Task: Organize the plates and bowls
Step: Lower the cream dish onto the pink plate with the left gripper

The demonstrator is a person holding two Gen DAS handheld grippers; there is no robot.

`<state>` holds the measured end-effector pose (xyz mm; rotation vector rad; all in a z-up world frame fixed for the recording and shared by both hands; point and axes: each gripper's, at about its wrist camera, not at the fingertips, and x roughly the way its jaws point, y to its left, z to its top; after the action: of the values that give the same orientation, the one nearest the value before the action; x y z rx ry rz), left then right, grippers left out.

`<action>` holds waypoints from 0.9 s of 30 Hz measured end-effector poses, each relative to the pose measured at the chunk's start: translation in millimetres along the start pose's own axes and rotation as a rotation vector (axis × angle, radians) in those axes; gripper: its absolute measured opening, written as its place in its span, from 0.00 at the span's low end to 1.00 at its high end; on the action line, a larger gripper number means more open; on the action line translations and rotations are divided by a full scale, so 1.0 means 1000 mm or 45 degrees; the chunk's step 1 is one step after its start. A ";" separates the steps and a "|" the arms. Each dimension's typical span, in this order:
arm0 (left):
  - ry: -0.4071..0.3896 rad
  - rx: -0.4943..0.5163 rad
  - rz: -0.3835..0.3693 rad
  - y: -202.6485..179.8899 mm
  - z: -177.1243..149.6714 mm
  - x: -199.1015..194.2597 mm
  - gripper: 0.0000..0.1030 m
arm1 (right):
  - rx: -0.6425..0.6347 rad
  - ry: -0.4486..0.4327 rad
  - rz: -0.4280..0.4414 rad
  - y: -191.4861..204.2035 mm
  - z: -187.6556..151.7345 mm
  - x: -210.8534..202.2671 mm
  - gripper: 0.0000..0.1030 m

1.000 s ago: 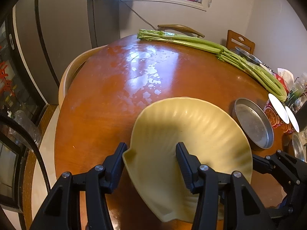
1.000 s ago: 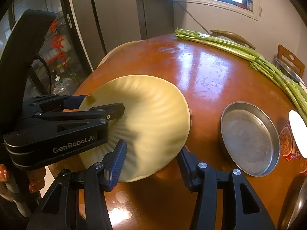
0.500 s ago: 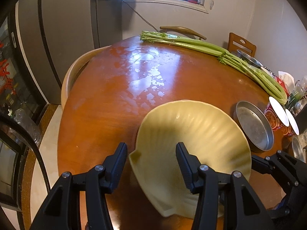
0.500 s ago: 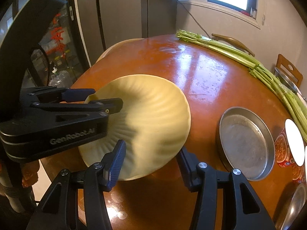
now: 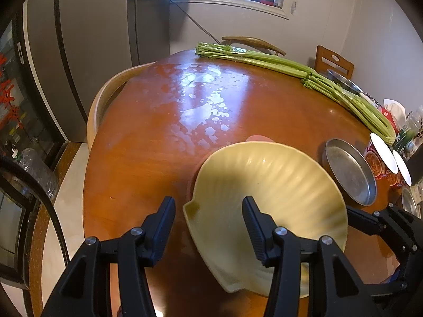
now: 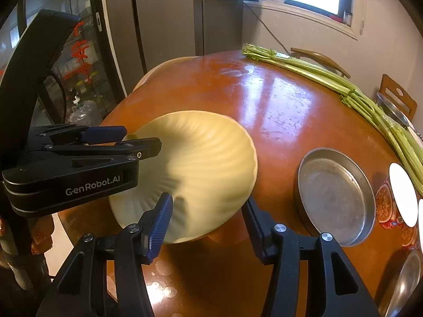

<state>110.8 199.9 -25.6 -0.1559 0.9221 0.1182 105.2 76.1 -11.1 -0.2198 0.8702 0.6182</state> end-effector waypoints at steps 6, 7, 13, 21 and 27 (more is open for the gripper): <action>-0.003 -0.003 -0.003 -0.001 0.000 -0.001 0.51 | -0.002 -0.029 -0.013 0.001 0.000 -0.005 0.60; -0.005 -0.005 -0.005 -0.001 0.000 -0.001 0.51 | -0.001 -0.036 -0.007 0.001 0.000 -0.006 0.60; -0.011 -0.001 -0.010 -0.002 -0.001 -0.004 0.51 | 0.016 -0.025 -0.008 -0.002 -0.002 -0.005 0.61; -0.022 -0.014 -0.021 -0.003 -0.002 -0.010 0.51 | 0.049 -0.042 -0.004 -0.008 -0.005 -0.011 0.61; -0.032 -0.001 -0.019 -0.007 0.000 -0.016 0.53 | 0.092 -0.065 -0.017 -0.017 -0.006 -0.018 0.61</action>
<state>101.8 192.6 -12.2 -0.1612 0.8955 0.1067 102.7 52.2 -2.4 -0.1442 0.8398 0.5768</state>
